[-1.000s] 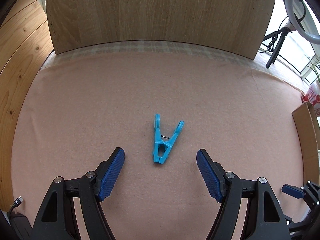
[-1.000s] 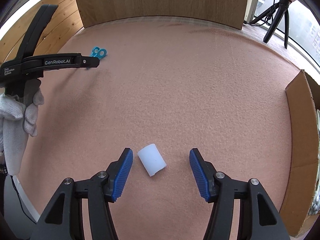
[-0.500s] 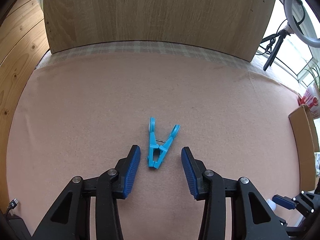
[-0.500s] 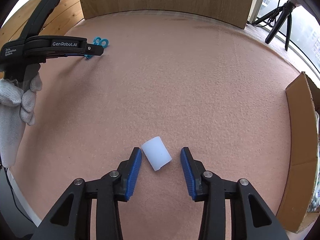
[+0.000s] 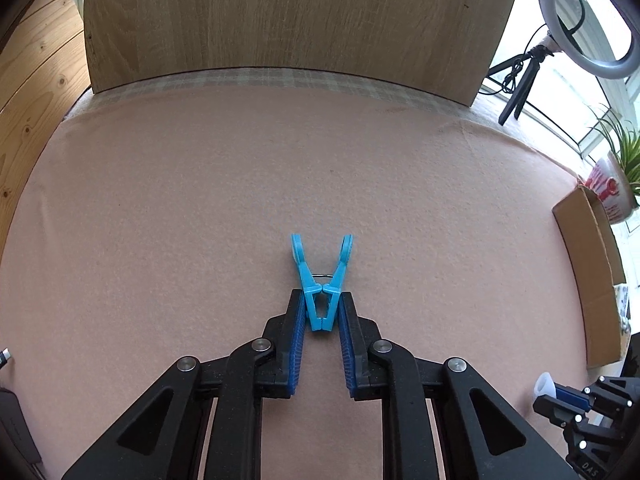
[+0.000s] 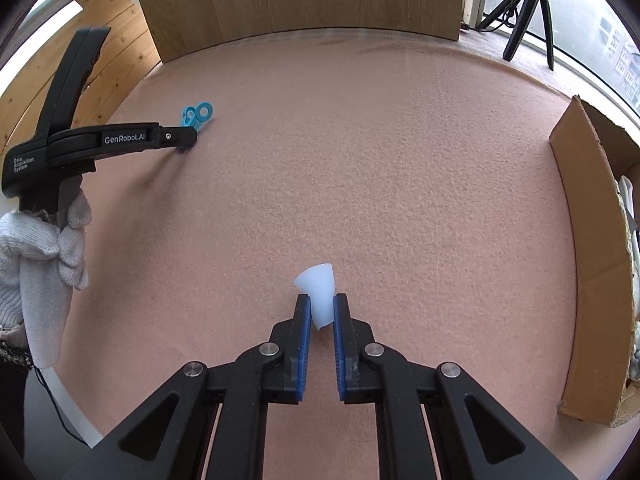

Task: Organize objects
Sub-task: 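Grasp the blue clip with the left gripper while the right grasps the white cap, then carry the blue clip and white cap into the box, opening both grippers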

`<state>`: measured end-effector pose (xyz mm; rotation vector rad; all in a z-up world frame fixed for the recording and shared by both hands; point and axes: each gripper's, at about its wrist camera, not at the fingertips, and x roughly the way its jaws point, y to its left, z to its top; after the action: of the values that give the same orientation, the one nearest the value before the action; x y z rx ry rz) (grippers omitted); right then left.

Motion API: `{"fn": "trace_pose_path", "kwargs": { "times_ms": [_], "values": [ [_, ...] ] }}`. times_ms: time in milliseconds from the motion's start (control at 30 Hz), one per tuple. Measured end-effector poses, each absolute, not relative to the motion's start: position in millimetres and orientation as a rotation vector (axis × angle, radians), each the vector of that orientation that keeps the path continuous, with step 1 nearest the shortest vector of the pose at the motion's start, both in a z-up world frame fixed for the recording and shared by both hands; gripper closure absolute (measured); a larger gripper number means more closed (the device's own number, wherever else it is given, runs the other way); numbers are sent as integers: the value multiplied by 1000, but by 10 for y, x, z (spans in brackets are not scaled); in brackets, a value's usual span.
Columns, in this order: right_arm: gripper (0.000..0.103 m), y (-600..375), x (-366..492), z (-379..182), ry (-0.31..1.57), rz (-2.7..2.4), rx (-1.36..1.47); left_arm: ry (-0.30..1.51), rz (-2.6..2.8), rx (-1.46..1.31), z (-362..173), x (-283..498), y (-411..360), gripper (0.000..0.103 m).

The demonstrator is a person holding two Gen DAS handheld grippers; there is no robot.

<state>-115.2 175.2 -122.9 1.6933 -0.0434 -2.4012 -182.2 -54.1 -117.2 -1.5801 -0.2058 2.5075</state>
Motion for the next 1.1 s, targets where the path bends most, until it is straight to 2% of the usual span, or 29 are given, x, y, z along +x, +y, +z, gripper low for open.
{"fn": "trace_pose_path", "kwargs": {
  "times_ms": [267, 600, 1100],
  "values": [
    [95, 2363, -853, -977, -247, -2489, 1642, -244, 2460, -1539, -1054, -1418, -59, 86],
    [95, 3280, -533, -421, -421, -2661, 1488, -186, 2431, -1397, -552, -1310, 822, 86],
    [95, 4249, -553, -197, -433, -2838, 1393, -48, 2329, -1235, -150, -1677, 2528, 86]
  ]
}}
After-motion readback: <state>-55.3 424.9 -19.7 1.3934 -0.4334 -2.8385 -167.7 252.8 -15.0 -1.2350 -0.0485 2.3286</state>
